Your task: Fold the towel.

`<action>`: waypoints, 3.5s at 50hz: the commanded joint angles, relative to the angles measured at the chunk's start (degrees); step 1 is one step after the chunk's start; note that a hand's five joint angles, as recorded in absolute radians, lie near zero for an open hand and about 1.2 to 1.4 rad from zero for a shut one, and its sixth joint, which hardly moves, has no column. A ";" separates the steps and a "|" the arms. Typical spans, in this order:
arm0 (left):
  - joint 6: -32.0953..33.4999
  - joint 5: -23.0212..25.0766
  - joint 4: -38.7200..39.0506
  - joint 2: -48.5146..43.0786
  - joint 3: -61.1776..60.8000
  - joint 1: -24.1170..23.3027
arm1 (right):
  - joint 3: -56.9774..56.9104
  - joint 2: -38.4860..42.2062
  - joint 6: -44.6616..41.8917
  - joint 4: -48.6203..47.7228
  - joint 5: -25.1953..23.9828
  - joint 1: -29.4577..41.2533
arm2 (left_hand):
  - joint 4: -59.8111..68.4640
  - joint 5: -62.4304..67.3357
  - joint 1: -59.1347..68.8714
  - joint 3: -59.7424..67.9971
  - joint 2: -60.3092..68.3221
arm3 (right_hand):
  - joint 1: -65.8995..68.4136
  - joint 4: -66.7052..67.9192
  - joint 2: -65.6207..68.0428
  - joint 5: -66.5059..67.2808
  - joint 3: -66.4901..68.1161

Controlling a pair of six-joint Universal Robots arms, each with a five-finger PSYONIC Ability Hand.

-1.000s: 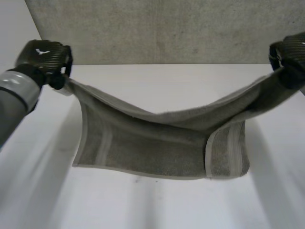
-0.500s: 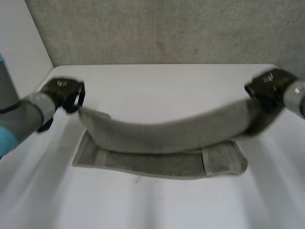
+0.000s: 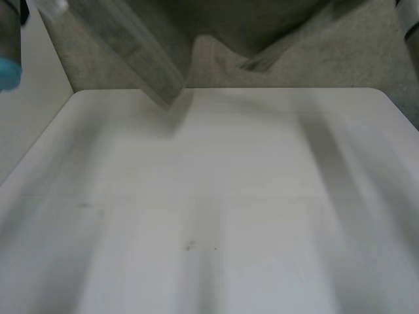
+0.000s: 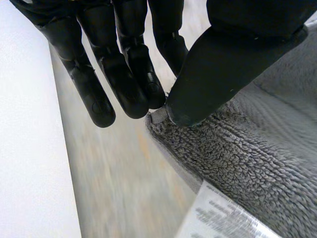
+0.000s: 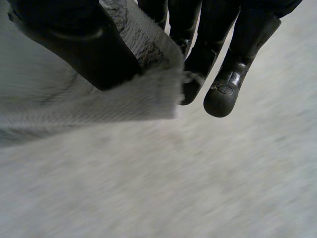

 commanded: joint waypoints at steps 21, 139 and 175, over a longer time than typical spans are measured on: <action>7.15 12.31 10.70 6.60 -60.86 3.27 | 39.64 3.19 -2.99 5.97 -7.47 -0.07 | 10.24 11.07 11.46 10.39 10.23 | 3.10 2.98 3.74 2.48 3.10; -5.24 12.03 -5.39 2.29 -15.38 4.59 | -7.73 4.50 5.71 31.11 -2.37 -1.82 | 10.24 11.07 11.46 10.39 10.23 | 3.10 2.98 3.74 2.48 3.10; 22.27 26.79 -14.06 43.49 -73.27 17.59 | 41.67 -27.84 -10.72 38.49 -8.08 -17.29 | 10.24 11.07 11.46 10.39 10.23 | 3.10 2.98 3.74 2.48 3.10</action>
